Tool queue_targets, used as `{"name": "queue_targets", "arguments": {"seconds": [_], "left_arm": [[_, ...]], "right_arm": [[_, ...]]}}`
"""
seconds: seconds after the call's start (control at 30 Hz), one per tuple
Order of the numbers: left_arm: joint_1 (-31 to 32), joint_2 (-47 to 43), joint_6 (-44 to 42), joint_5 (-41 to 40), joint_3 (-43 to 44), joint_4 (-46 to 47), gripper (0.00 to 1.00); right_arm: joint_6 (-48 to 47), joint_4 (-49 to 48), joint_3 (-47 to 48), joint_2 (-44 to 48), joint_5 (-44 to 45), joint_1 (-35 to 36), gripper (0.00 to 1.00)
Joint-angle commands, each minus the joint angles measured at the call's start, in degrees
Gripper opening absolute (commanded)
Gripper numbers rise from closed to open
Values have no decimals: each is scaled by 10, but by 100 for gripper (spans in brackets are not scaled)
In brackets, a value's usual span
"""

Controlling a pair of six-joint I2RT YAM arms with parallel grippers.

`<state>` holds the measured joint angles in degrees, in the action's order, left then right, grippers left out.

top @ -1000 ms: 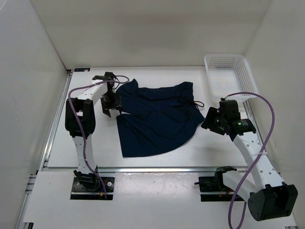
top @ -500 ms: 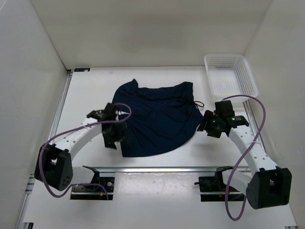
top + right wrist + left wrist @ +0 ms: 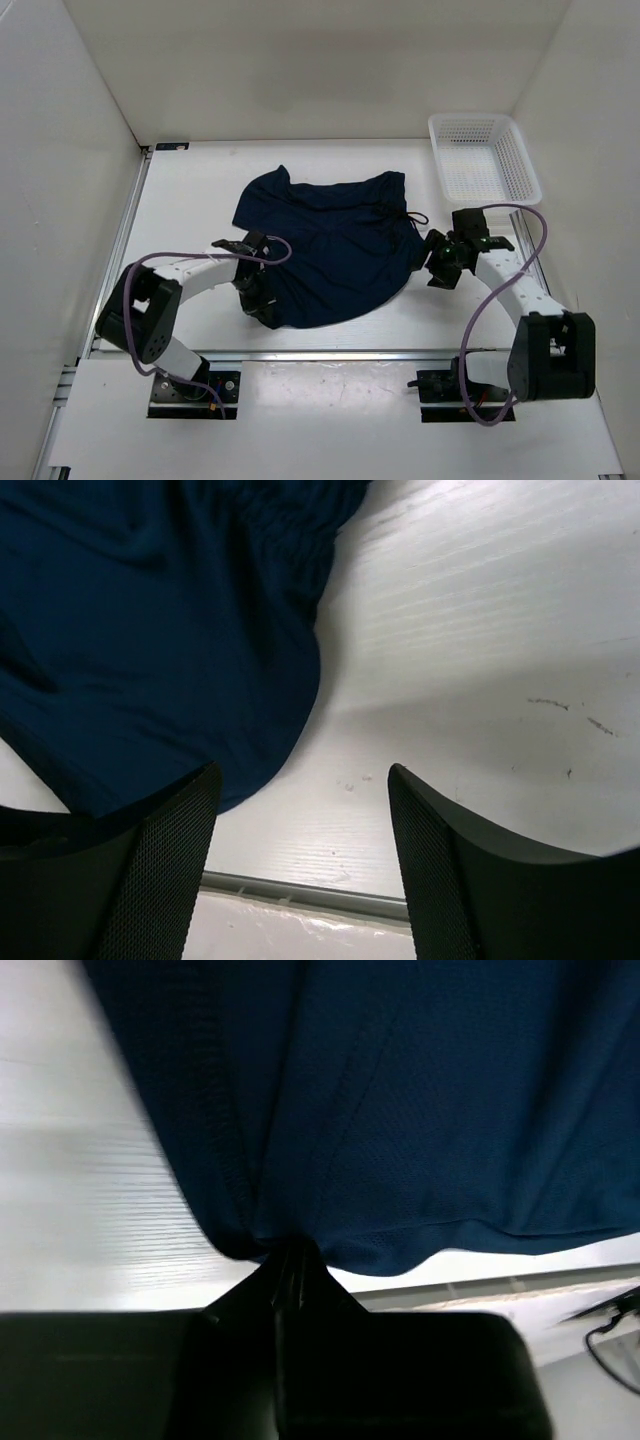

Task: Fold and stack the shorts
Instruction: Flatten the shorts out

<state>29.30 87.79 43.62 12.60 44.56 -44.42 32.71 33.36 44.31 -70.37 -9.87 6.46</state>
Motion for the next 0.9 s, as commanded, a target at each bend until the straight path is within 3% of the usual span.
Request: {"name": "queue_targets", "arguments": {"seconds": [0.0,0.17,0.27,0.47,0.57,0.6,0.67,0.7,0.87], "left_arm": [[-31,-49,-9,-21,9,7,10],[-77,-176,24,-77,4,-45,10],[-87,-190,18,-78,9,-54,10],[-93,-177,7,-78,25,-59,10],[-115,-182,-2,-83,45,-73,10],[-128,-182,-2,-83,53,-73,10],[-144,-187,-17,-83,83,-90,10],[-150,-187,-17,-83,94,-90,10],[-195,-192,-49,-88,163,-123,10]], "right_arm": [[10,-44,0,-29,-37,-21,70],[15,-63,11,-76,-37,-21,67],[22,-106,6,-112,-73,-21,67],[40,-162,20,-179,-43,-21,62],[46,-175,31,-200,-31,-21,44],[52,-180,41,-205,-31,-21,26],[52,-171,56,-198,-12,-21,6],[38,-160,63,-193,-4,-21,0],[4,-61,74,-85,34,-21,0]]}}
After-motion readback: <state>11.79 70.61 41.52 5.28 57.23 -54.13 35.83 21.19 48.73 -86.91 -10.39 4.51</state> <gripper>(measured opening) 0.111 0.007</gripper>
